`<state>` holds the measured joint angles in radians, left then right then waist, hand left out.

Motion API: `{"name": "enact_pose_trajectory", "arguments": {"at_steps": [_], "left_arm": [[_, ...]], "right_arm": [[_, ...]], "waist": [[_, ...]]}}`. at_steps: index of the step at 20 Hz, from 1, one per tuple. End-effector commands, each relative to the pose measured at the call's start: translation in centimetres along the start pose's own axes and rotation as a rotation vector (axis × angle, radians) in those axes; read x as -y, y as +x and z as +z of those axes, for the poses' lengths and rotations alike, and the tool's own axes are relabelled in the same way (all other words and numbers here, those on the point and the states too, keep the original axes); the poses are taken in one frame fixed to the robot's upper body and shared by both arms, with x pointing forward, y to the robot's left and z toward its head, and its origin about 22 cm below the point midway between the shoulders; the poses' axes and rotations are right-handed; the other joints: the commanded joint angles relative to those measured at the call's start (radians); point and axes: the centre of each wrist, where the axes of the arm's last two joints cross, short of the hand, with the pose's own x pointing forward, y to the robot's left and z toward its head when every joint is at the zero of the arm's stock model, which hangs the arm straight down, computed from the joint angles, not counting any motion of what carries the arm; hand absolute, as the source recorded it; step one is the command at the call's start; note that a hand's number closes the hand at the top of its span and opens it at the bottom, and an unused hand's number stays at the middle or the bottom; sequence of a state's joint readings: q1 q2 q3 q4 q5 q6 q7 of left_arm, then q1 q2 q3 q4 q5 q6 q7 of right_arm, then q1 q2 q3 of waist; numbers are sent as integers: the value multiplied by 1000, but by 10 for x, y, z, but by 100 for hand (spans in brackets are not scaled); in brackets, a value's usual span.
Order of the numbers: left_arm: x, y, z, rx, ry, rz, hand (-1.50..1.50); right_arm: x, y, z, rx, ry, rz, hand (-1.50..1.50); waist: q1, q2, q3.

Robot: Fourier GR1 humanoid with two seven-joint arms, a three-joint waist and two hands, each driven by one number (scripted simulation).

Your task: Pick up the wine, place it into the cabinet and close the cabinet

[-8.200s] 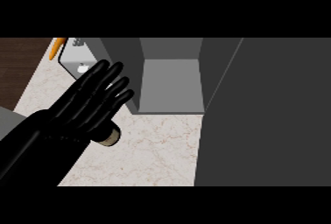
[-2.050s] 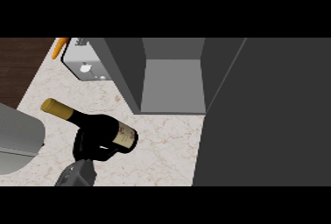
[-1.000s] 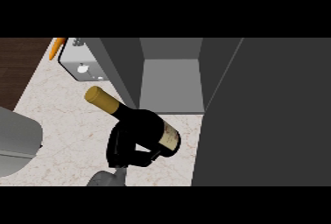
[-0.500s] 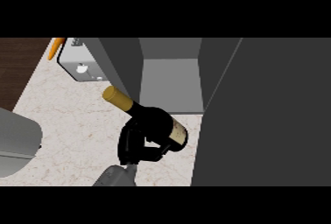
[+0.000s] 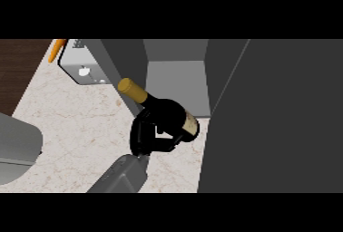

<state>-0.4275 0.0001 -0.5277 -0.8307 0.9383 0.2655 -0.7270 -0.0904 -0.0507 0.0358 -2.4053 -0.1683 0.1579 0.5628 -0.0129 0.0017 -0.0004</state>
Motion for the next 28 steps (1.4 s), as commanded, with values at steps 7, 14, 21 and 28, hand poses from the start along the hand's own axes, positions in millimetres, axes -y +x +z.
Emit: {"name": "enact_pose_trajectory", "arguments": {"at_steps": [7, 14, 21, 28], "left_arm": [[29, 13, -37, -9, 34, -19, 150], [21, 23, -72, 42, 80, -8, 150], [36, 42, -98, 47, 70, -28, 150], [54, 61, -120, 12, 83, -50, 150]], "right_arm": [[-3, 11, -6, 21, 26, -44, -150], [4, -6, 4, 18, 30, -41, -150], [-13, 2, -3, 19, -4, -19, -150], [10, -5, 0, 27, 11, -39, -150]], "waist": [[-6, 1, -1], [-16, 4, 0], [-11, 3, 0], [-14, 4, 0]]}}
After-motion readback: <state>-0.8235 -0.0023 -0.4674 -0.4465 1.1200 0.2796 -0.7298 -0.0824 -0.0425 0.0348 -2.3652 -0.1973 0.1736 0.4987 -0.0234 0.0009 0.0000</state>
